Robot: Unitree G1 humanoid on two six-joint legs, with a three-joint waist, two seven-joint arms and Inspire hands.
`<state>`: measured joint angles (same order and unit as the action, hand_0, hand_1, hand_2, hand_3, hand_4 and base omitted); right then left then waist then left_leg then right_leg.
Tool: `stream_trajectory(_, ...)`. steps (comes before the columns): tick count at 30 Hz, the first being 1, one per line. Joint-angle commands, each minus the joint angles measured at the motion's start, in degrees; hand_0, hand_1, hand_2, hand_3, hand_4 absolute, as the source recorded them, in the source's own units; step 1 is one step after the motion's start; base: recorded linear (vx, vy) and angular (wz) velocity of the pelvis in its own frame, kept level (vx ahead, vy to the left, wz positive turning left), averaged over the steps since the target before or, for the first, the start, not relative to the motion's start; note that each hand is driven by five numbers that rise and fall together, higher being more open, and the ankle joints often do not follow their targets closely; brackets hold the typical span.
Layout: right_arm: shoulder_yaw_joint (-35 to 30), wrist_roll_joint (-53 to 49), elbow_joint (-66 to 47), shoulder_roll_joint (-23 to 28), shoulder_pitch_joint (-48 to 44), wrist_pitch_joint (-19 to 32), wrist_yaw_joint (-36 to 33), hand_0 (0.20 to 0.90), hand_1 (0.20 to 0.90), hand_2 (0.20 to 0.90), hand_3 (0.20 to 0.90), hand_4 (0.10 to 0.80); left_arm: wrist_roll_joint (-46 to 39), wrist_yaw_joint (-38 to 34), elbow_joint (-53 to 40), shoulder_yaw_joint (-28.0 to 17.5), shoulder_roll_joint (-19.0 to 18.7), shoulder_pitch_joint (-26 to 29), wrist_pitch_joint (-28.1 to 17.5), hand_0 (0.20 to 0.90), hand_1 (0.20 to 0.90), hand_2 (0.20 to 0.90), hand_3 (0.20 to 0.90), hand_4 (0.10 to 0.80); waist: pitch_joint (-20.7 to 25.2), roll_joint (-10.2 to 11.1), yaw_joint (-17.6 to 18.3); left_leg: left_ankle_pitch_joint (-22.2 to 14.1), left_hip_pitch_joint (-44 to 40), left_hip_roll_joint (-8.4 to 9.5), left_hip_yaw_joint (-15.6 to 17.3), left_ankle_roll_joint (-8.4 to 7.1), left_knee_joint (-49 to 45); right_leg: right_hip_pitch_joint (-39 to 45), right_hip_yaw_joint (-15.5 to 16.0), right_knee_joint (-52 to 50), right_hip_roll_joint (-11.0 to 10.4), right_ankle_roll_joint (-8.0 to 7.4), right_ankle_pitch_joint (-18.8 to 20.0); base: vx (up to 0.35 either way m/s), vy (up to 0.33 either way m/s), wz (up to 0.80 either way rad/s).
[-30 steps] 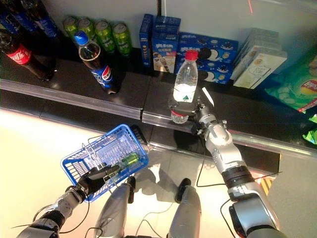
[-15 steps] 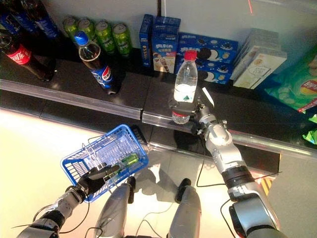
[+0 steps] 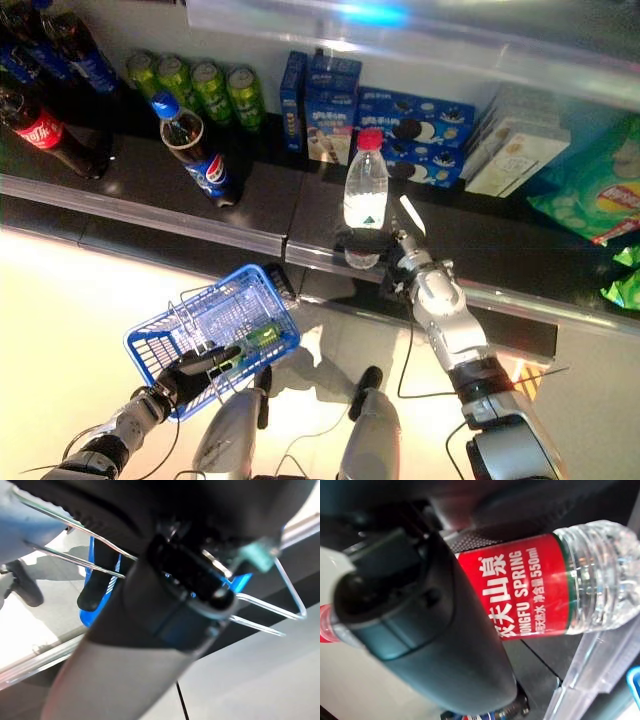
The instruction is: Pick up the drink and place into the basket.
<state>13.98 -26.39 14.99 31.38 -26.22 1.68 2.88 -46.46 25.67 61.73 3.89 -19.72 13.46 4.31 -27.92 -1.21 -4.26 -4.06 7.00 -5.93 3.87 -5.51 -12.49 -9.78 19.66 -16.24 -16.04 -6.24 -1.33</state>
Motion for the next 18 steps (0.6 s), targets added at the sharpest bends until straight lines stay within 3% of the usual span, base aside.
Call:
stream_trajectory(1,-7.0,-0.6,-10.2,-2.4,-3.3,7.5,1.6,0.3,0.3,0.3,0.2,0.1,3.0,5.9,-2.9,4.1,0.2,-9.8,-0.6,0.3,0.3,0.3,0.2,0.1,11.9,0.8,-1.2,6.8,-6.0,-0.54,6.5,0.94,12.6,3.7,-2.5,6.3,0.9,-3.45,3.8,0.096,-0.005,0.25)
stream_trajectory(10,-8.2,-0.9,-15.2,-1.0,4.7,7.8,5.4,0.3,0.3,0.3,0.2,0.1,6.0,5.8,-1.9,1.8,1.4,-12.8,-1.3,0.3,0.3,0.3,0.2,0.1,18.5,1.7,-1.5,7.3,-10.6,-0.88,9.2,-0.03,16.4,10.9,-0.3,12.8,1.8,-2.52,3.8,0.064,0.02,0.21)
stream_trajectory(18,-7.1,-0.8,-18.8,-1.8,11.0,8.5,10.7,0.3,0.3,0.3,0.2,0.1,5.1,5.1,-1.6,0.1,2.6,-13.9,-2.7,0.3,0.3,0.3,0.2,0.1,21.5,2.2,-0.8,5.8,-13.1,-0.55,9.3,0.33,17.2,13.4,-1.4,15.5,2.5,-2.2,4.1,0.003,-0.007,0.03)
